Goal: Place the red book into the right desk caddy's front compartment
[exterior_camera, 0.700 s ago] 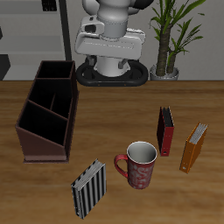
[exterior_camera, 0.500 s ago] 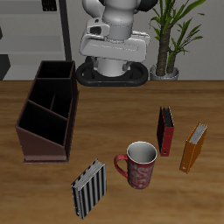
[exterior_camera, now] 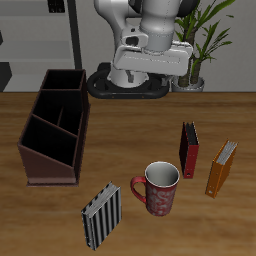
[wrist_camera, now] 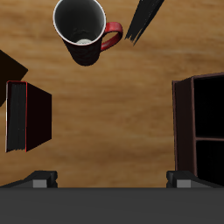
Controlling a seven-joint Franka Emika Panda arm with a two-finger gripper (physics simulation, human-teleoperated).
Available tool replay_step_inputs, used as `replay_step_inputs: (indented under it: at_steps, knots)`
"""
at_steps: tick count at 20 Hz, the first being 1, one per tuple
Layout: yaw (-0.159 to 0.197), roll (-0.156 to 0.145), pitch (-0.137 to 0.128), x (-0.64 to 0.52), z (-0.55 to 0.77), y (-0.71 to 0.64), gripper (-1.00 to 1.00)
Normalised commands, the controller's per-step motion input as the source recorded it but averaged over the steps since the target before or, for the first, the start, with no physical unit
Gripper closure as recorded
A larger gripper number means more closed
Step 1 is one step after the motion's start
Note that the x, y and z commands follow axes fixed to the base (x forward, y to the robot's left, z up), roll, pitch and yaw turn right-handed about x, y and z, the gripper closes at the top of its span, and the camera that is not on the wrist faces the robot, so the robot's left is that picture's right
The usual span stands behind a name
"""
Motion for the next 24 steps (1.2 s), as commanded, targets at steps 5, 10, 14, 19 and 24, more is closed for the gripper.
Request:
replay_step_inputs:
  at_steps: [5, 10, 14, 19, 24]
  knots:
    - [0.000, 0.030, 0.015, 0.15, -0.10, 0.49, -1.00]
    - [-0.005, 0.030, 0.018, 0.13, -0.15, 0.34, -1.00]
    - [0.028, 0.041, 0.020, 0.20, -0.13, 0.39, -1.00]
    - [0.035, 0.019, -0.005, 0.12, -0.04, 0.23, -1.00]
    - [0.013, 0.042, 0.016, 0.15, -0.04, 0.21, -1.00]
